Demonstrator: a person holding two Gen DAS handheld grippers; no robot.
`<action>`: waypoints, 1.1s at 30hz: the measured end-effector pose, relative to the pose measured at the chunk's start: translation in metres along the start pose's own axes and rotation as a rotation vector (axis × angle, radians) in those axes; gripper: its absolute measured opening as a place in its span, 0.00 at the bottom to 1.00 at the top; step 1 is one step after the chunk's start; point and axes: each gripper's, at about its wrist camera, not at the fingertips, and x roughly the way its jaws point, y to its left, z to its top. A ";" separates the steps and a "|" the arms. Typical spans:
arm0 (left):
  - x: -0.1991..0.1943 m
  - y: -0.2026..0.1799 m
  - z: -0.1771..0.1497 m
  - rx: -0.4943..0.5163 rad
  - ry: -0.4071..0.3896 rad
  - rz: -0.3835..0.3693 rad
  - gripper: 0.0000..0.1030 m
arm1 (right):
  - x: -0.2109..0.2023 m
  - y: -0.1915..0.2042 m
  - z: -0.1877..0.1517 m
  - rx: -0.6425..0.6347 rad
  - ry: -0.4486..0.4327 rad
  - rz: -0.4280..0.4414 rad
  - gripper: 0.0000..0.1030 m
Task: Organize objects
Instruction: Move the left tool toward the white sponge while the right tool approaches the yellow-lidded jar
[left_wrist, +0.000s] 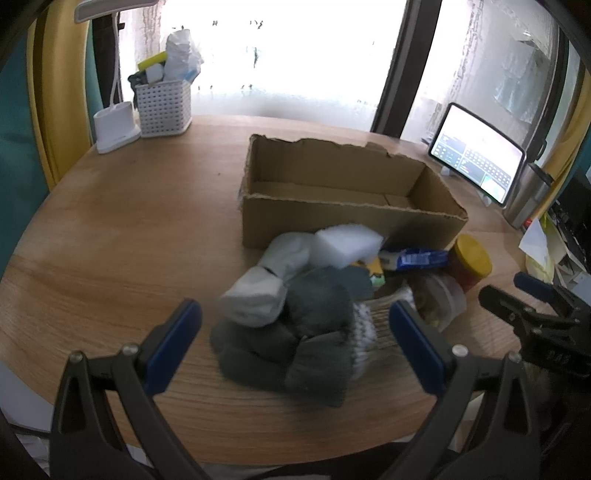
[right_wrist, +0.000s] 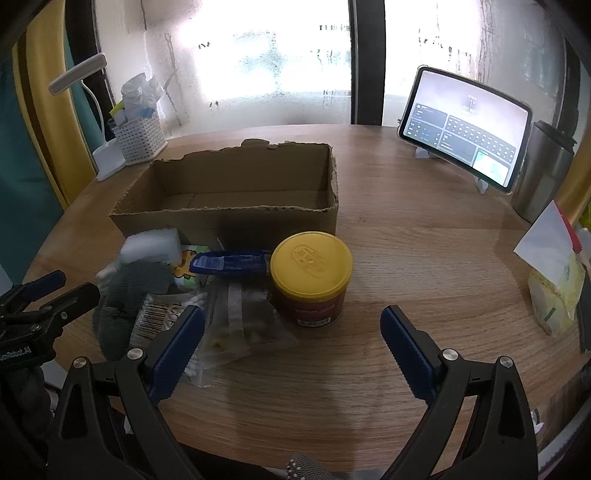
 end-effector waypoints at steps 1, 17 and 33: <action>0.000 0.000 0.000 0.001 0.001 0.000 0.99 | 0.000 0.000 0.000 0.000 0.000 0.000 0.95; 0.019 0.002 -0.003 0.000 0.041 0.007 0.99 | 0.012 -0.004 0.003 0.007 0.025 0.003 0.95; 0.031 -0.002 0.006 0.047 0.028 0.024 0.99 | 0.028 -0.015 0.010 0.033 0.032 0.013 0.95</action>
